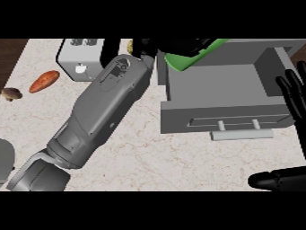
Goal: Pick up the cup, place it into the drawer and close the drawer
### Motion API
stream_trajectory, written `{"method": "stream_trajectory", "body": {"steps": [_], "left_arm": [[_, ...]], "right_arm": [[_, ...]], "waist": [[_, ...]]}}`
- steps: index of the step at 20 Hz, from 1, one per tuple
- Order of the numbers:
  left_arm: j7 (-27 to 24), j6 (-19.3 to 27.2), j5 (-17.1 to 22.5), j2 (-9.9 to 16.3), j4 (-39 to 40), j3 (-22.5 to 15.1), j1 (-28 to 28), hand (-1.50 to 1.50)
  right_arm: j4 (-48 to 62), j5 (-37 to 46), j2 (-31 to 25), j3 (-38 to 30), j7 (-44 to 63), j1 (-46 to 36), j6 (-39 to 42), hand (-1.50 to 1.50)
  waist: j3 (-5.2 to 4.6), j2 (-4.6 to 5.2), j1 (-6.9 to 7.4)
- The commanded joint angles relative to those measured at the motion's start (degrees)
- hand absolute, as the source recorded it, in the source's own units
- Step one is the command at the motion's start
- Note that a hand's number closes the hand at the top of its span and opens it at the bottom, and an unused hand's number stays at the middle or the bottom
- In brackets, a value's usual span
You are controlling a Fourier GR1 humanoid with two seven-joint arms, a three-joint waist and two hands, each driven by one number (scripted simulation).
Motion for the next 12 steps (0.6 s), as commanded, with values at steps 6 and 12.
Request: {"method": "stream_trajectory", "body": {"steps": [6, 12], "left_arm": [[-1.71, 2.24, 5.84, -0.01, 10.09, -8.8, -6.32, 1.5], [-1.73, 4.17, 9.62, -0.01, 10.46, -16.43, -4.01, 1.5]], "right_arm": [[2.48, 0.85, 0.82, 1.8, -0.11, -3.66, -0.42, -1.5], [2.13, 1.38, 1.79, 4.12, -0.21, -2.51, 0.16, -1.5]], "waist": [[0.03, 0.48, -1.96], [0.05, 0.69, -3.49]]}}
